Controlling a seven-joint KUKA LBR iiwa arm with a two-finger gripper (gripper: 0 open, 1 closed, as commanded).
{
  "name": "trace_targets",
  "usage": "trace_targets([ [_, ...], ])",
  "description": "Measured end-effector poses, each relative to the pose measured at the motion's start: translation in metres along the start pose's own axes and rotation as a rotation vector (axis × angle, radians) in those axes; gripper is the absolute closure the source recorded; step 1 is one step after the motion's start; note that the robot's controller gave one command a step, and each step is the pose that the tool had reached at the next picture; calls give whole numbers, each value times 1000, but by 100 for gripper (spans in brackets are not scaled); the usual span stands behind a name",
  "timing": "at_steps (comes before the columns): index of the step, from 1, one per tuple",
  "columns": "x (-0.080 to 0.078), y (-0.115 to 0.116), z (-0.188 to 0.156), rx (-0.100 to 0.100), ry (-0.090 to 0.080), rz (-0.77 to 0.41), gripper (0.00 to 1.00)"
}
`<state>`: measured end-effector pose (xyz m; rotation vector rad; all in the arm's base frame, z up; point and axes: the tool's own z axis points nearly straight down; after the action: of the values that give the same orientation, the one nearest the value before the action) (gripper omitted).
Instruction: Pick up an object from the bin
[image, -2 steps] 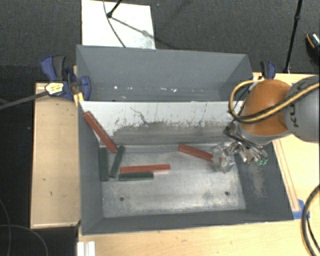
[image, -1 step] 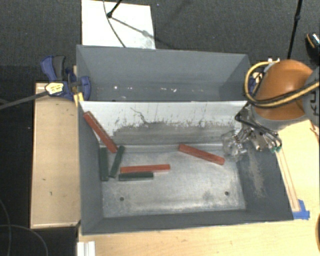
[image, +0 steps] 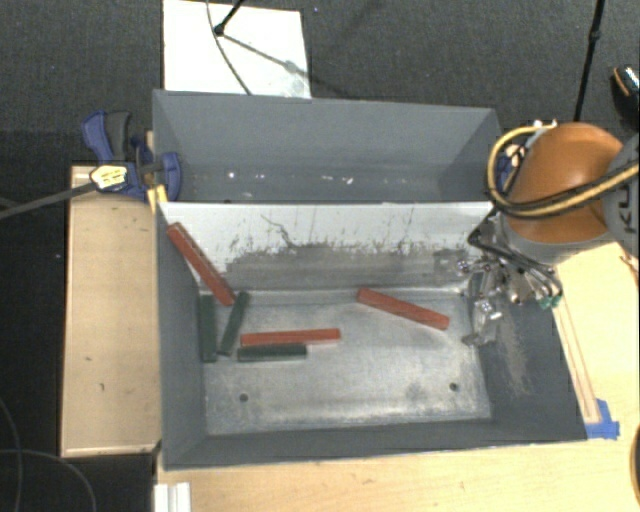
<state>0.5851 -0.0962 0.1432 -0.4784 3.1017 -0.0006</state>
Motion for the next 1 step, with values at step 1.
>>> trace_targets([
  [1, -9, 25, 77, -4, 5, -91, 0],
])
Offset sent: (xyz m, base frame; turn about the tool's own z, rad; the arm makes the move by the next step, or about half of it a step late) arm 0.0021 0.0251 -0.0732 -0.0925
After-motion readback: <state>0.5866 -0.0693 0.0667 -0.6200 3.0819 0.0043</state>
